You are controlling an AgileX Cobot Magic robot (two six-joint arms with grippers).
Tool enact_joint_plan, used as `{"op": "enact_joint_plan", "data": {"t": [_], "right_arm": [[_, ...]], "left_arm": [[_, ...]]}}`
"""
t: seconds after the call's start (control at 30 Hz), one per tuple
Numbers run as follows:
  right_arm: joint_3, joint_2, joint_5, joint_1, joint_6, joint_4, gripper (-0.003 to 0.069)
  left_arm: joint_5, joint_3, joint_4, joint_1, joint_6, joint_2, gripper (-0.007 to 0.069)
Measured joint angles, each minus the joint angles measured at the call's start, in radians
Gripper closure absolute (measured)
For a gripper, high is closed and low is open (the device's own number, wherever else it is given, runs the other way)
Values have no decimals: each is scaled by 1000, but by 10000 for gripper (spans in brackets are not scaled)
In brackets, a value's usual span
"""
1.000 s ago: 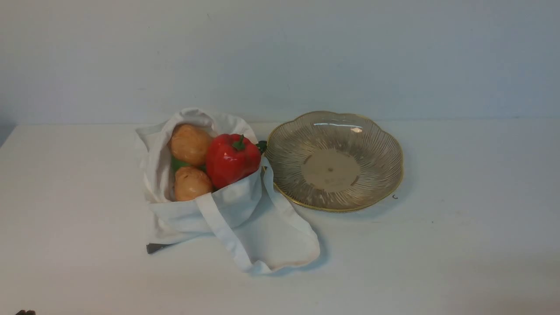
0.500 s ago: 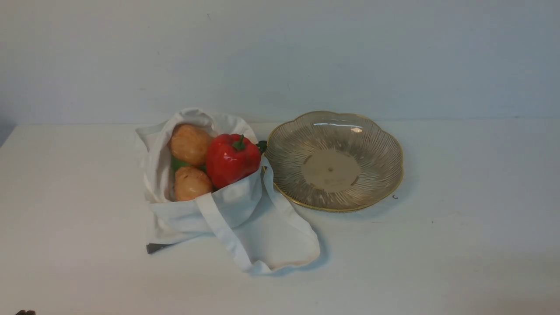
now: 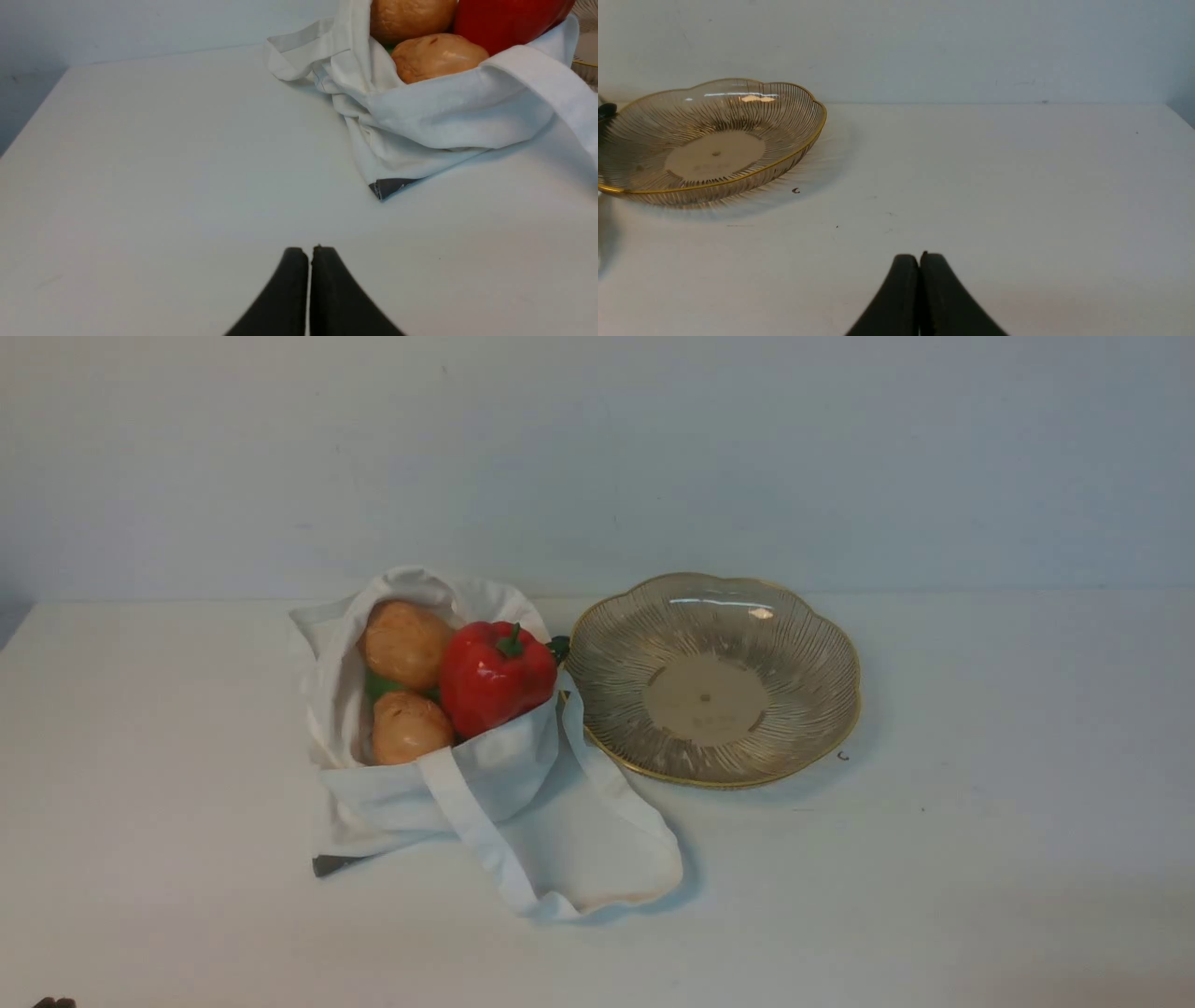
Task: Take vegetables from cloth bag on white table place on plate.
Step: 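Reach into the bag and grasp the red bell pepper with the left gripper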
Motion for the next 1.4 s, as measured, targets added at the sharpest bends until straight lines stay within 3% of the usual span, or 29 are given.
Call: {"op": "enact_joint_plan", "data": {"t": [0.37, 0.5, 0.7, 0.8, 0.87, 0.9, 1.13, 1.23, 1.4], "right_arm": [[0, 0, 0, 0, 0, 0, 673], [0, 0, 0, 0, 0, 0, 673], [0, 0, 0, 0, 0, 0, 673], [0, 0, 0, 0, 0, 0, 673], [0, 0, 0, 0, 0, 0, 673], [0, 0, 0, 0, 0, 0, 673], [0, 0, 0, 0, 0, 0, 673], [0, 0, 0, 0, 0, 0, 673], [0, 0, 0, 0, 0, 0, 673]], "left_arm": [[0, 0, 0, 0, 0, 0, 629], [0, 0, -62, 0, -49, 0, 629], [10, 0, -523, 0, -285, 0, 629], [11, 0, -704, 0, -329, 0, 629], [11, 0, -748, 0, -330, 0, 629], [10, 0, -802, 0, -324, 0, 629], [-18, -33, -853, 0, -161, 0, 629], [49, -196, -848, 0, -4, 19, 629], [201, -474, -723, 0, 76, 261, 629]]}}
